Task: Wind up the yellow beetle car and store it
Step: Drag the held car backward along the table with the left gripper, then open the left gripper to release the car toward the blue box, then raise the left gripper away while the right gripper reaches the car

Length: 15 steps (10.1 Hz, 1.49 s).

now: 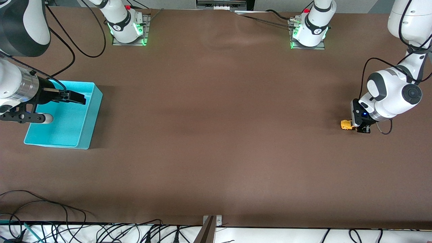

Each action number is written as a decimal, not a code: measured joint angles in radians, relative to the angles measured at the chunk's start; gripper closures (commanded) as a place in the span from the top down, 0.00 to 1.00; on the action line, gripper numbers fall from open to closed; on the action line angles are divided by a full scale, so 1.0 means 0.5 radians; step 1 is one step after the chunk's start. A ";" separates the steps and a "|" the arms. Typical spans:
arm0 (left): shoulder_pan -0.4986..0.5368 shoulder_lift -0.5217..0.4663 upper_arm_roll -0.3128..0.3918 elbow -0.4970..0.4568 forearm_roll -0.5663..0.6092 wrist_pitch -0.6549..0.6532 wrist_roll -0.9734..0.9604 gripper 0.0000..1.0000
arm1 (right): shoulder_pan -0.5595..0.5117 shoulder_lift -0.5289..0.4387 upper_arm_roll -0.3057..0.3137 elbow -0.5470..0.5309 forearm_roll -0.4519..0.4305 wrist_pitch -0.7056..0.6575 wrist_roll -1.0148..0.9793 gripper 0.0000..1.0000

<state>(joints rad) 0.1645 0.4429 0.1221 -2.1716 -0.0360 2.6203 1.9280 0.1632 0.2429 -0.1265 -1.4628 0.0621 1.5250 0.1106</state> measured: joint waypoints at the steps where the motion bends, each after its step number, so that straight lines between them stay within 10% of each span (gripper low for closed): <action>1: 0.000 0.001 0.001 0.004 0.000 -0.004 0.000 0.99 | 0.000 0.000 0.000 -0.001 0.000 0.002 0.000 1.00; 10: 0.002 0.128 0.009 0.203 -0.001 -0.037 0.004 1.00 | 0.000 0.000 0.001 -0.010 0.000 0.012 0.000 1.00; 15: -0.074 -0.386 -0.013 0.171 -0.001 -0.096 0.006 1.00 | 0.001 0.000 0.003 -0.011 0.000 0.013 0.000 1.00</action>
<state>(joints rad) 0.1274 0.2499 0.1156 -2.0860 -0.0363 2.5724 1.9312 0.1636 0.2431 -0.1248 -1.4685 0.0621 1.5316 0.1106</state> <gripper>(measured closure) 0.000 0.000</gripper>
